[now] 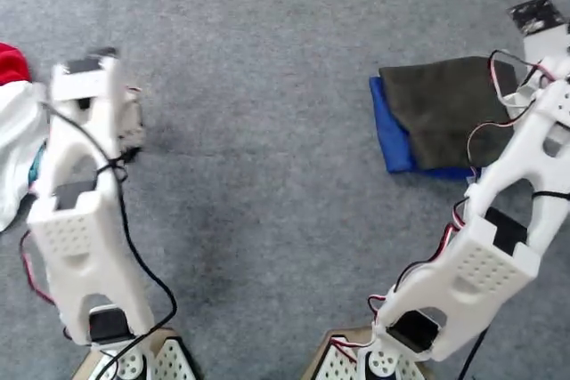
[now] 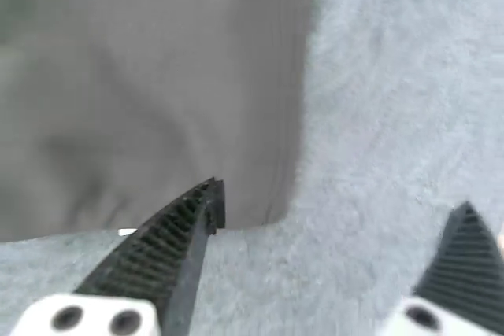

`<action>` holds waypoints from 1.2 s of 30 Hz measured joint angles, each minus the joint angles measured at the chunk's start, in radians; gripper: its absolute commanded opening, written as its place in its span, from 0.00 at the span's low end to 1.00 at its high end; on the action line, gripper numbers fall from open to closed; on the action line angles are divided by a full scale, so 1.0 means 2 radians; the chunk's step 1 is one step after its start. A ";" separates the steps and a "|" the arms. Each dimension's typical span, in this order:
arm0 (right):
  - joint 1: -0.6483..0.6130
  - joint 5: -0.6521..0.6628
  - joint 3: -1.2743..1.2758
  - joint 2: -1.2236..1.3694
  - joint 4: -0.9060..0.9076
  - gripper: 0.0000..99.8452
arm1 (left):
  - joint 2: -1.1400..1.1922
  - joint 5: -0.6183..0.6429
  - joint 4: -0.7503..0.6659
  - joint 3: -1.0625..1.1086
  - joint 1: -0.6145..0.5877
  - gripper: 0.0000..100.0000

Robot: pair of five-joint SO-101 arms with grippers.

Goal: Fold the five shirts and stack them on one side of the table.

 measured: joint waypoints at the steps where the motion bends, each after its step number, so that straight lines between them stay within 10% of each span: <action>1: 0.000 -0.012 -0.013 -0.005 0.015 0.11 | -0.027 0.000 0.010 -0.014 -0.006 0.03; 3: -0.002 -0.036 -0.037 -0.015 0.050 0.01 | -0.082 -0.012 0.032 -0.038 -0.027 0.06; 9: -0.021 -0.064 -0.068 -0.017 0.141 0.13 | -0.159 -0.015 0.038 -0.060 -0.173 0.24; 15: -0.048 -0.098 -0.068 -0.017 0.180 0.13 | -0.071 -0.018 -0.074 -0.060 -0.297 0.26; 21: -0.078 -0.115 -0.068 -0.017 0.183 0.13 | 0.104 0.000 -0.159 -0.113 -0.293 0.07; 36: -0.080 -0.115 -0.068 -0.017 0.191 0.13 | 0.137 -0.044 0.116 -0.479 -0.157 0.03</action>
